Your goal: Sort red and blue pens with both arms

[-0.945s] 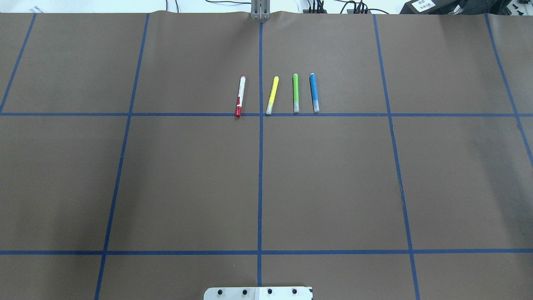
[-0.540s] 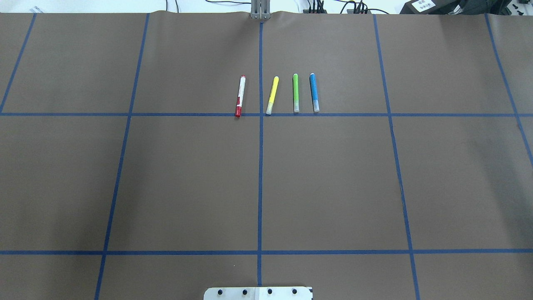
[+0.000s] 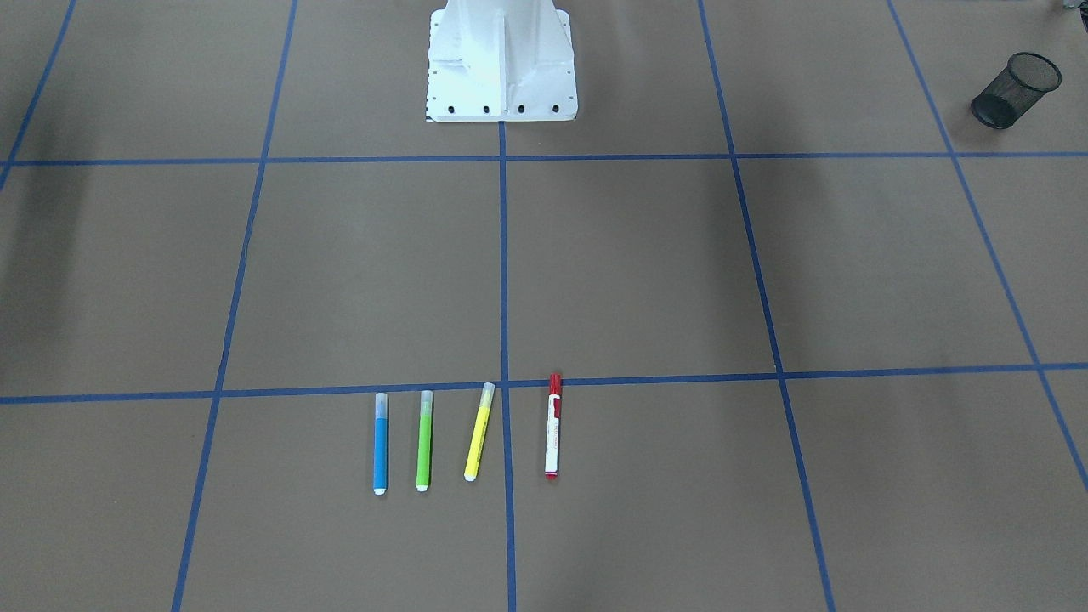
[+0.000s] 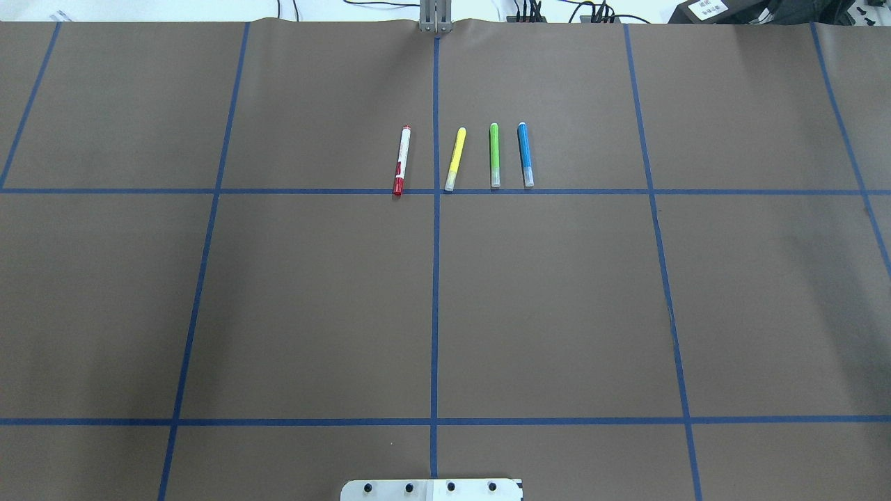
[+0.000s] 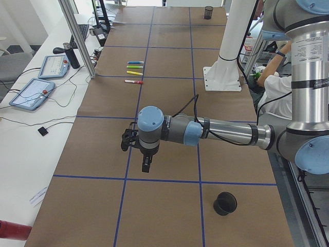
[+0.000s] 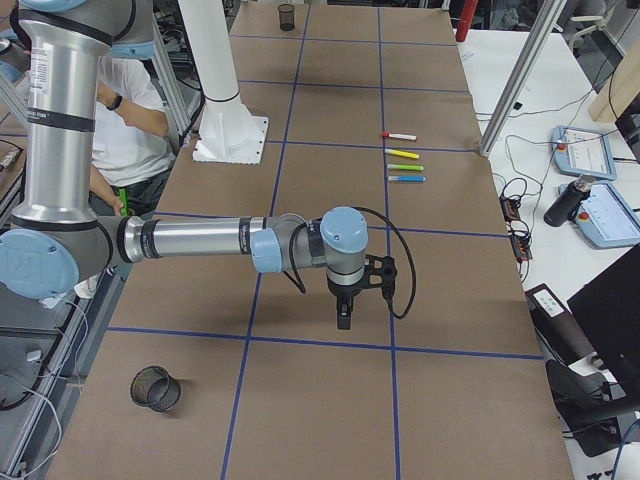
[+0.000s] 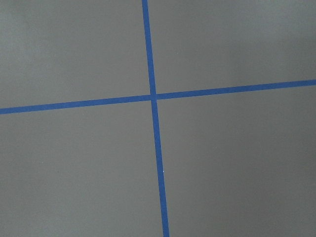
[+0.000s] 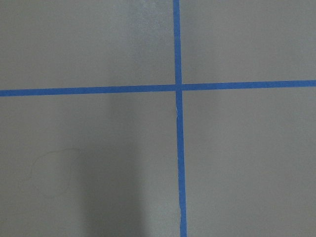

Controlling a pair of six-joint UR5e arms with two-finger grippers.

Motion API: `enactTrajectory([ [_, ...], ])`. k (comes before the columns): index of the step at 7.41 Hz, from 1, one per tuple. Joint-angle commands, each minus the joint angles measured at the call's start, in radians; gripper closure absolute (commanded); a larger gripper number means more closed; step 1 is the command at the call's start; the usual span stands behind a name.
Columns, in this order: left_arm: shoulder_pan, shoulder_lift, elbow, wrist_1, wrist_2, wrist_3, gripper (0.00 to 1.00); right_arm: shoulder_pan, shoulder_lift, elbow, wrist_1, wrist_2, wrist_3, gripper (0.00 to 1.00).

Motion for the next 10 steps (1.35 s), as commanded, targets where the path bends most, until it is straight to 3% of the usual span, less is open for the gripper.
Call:
enactTrajectory([
  [1,0.0,0.001,-0.004,-0.001,0.0,0.001,0.0,-0.004,-0.001,-0.001,0.015,0.0,0.003,0.0],
  [4,0.0,0.009,-0.017,-0.001,-0.002,-0.001,0.0,-0.022,-0.002,-0.009,0.077,0.009,0.008,0.0],
  [7,0.0,0.012,-0.063,0.003,-0.003,-0.031,0.0,-0.026,-0.015,-0.005,0.08,0.096,0.022,0.0],
  [10,0.002,0.015,-0.06,-0.001,-0.002,-0.03,0.0,-0.032,-0.013,-0.005,0.082,0.097,0.014,0.0],
])
